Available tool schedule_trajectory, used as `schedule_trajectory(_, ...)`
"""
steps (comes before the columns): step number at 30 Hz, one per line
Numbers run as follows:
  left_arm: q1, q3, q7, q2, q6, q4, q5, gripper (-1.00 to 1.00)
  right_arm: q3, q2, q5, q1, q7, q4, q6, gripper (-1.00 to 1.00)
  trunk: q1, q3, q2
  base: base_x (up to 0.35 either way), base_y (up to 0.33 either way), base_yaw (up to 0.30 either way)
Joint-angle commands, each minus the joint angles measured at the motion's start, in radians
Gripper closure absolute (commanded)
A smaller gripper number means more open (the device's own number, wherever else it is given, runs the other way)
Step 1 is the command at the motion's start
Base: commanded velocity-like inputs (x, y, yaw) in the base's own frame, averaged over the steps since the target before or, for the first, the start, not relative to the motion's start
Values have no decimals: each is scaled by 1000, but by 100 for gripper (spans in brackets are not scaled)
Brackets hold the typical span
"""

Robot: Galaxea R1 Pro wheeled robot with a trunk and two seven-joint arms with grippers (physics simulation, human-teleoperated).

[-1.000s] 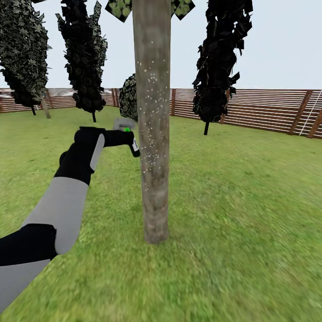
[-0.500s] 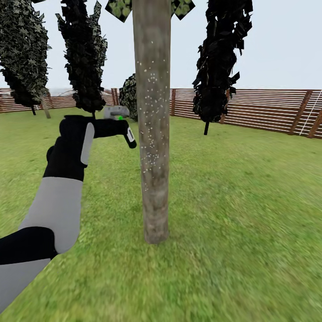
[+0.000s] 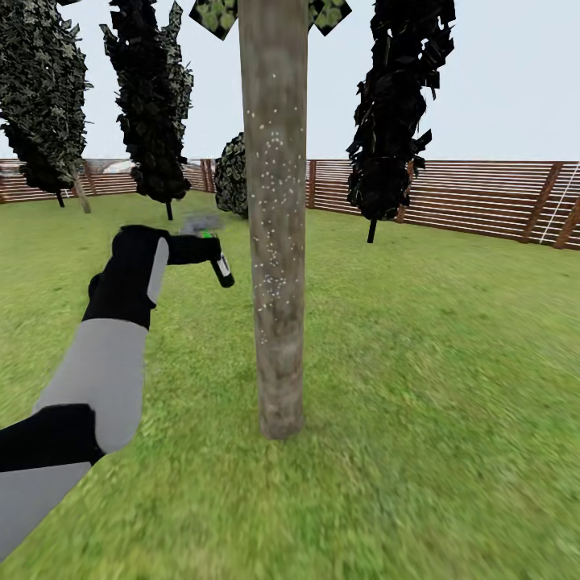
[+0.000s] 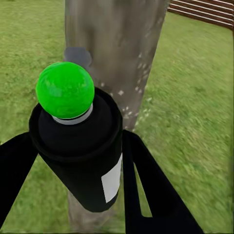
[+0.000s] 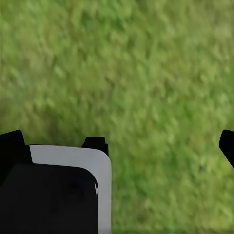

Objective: In the garden, pick up the pesticide atomizer on the floor and spray pesticide onto both trees until each tree trunk is fully covered.

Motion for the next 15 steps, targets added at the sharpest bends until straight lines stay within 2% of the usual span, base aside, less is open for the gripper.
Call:
schedule_trajectory(1, 0, 0, 2, 0, -18, 39, 2, 100, 0, 0, 0, 0, 0, 0, 0, -100, 0, 0, 0, 0, 0, 0)
schedule_trajectory(3, 0, 0, 3, 1, -81, 143, 1, 100, 0, 0, 0, 0, 0, 0, 0, -100, 0, 0, 0, 0, 0, 0)
schedule_trajectory(6, 0, 0, 3, 1, -149, 226, 1, 100, 0, 0, 0, 0, 0, 0, -1, -100, 0, 0, 0, 0, 0, 0)
schedule_trajectory(9, 0, 0, 3, -1, -254, 348, 2, 100, 0, 0, 0, 0, -11, 0, -1, -100, 0, 0, 0, 0, 0, 0)
schedule_trajectory(15, 0, 0, 3, -1, -383, 483, 2, 100, 0, -1, 0, 0, -15, -1, -2, -100, 0, 0, 0, 0, 0, 0)
